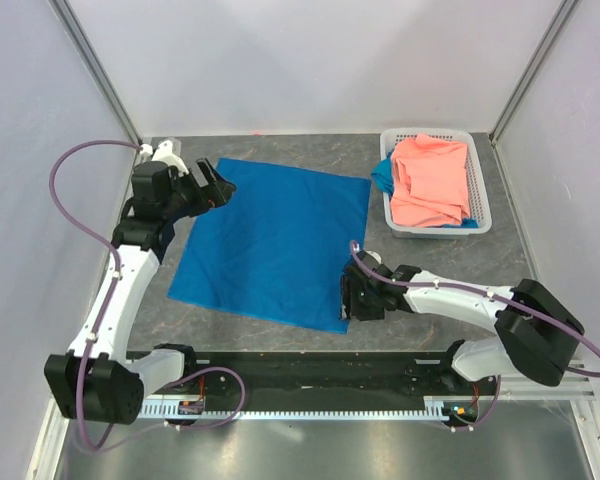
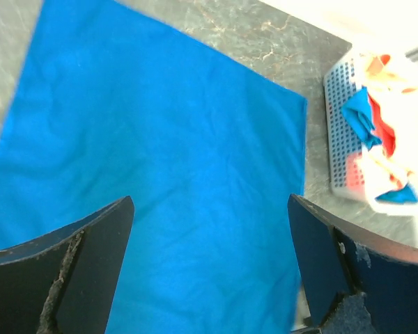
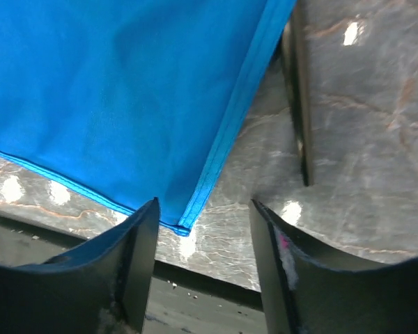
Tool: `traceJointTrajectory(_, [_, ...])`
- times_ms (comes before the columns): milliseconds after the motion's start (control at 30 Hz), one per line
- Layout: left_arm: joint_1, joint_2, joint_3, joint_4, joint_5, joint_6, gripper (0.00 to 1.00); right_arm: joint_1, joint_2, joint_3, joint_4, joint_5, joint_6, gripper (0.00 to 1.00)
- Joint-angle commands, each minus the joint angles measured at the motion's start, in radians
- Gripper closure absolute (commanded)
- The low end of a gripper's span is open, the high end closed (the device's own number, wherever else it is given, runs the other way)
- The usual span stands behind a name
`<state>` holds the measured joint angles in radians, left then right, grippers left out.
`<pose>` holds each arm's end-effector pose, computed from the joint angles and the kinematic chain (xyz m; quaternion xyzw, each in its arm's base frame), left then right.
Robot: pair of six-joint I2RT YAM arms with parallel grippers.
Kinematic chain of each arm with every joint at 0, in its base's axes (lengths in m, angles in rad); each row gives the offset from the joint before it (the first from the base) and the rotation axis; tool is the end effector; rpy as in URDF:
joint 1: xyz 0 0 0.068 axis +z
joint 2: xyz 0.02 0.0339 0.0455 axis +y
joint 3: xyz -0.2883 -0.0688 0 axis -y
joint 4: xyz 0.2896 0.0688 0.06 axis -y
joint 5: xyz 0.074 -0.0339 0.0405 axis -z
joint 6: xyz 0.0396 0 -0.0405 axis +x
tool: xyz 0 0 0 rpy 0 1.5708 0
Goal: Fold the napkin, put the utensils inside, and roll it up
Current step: Flatten the napkin out, then fold the napkin
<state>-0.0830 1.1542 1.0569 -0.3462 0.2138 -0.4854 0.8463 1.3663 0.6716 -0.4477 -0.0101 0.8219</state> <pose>0.2975 -0.0332 0.3604 -0.1121 0.8349 -0.2355 0.4846 0.1783 0.2021 0.1532 -0.0130 0.9770 0.1608 0.1392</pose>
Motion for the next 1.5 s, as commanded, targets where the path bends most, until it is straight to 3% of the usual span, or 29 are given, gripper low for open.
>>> traceJointTrajectory(0, [-0.026,-0.048,-0.017,-0.131,-0.034,0.211,0.02,0.089,0.036,0.014,0.010,0.056,0.138,0.40])
traceJointTrajectory(167, [-0.041,-0.082,-0.090,-0.090,-0.053,0.238,0.03,0.187,0.117,0.069,-0.032,0.113,0.213,0.48])
traceJointTrajectory(433, [-0.041,-0.103,-0.126,-0.071,-0.022,0.235,0.03,0.278,0.174,0.141,-0.186,0.206,0.312,0.50])
traceJointTrajectory(700, [-0.041,-0.139,-0.143,-0.068,-0.016,0.238,0.03,0.307,0.169,0.137,-0.221,0.229,0.373,0.51])
traceJointTrajectory(867, [-0.041,-0.143,-0.147,-0.066,-0.014,0.240,0.03,0.307,0.182,0.140,-0.221,0.237,0.361,0.60])
traceJointTrajectory(1267, [-0.041,-0.140,-0.153,-0.066,0.002,0.242,0.03,0.307,0.232,0.224,-0.249,0.274,0.298,0.99])
traceJointTrajectory(1467, [-0.041,-0.131,-0.155,-0.066,0.007,0.252,0.03,0.306,0.280,0.376,-0.336,0.292,0.232,1.00])
